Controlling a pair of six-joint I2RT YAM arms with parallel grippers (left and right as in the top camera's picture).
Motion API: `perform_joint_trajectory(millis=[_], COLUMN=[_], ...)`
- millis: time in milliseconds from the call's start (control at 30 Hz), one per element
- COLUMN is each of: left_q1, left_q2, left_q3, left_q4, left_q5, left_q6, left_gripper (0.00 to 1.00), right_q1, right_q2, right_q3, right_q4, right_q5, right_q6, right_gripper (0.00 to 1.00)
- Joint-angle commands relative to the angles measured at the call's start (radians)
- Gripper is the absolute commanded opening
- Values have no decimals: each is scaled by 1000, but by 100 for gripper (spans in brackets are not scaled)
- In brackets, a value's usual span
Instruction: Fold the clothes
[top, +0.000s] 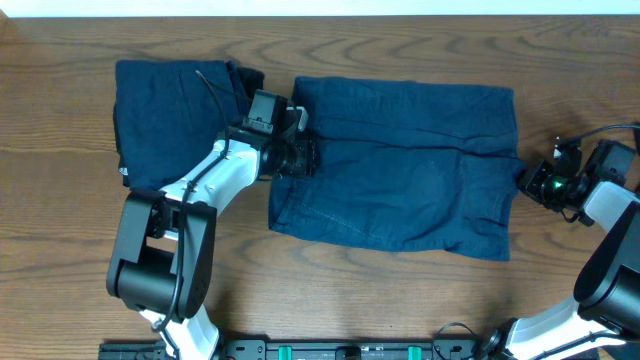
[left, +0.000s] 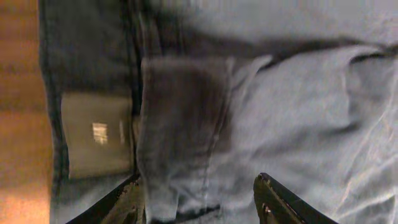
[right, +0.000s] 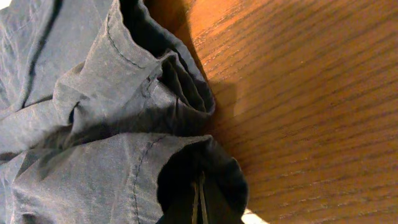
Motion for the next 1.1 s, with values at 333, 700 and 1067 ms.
perform_joint_trajectory(millis=[333,700,1067], left_q1=[-2,-2,23], left_q2=[75,8,-86], left_q3=[-5,-4,-4], left_q4=[47,36,-27], left_q5=[-5,-5,-45], left_q6=[14,13,14], left_gripper=[43,6,6], right_q1=[13,13,13], right_q2=[8,8,8], right_q3=[-7,-7,-7], right_q4=[-5,-9,-12], right_q5=[5,62,173], right_q6=[-13,-13,6], right_gripper=[2,1,1])
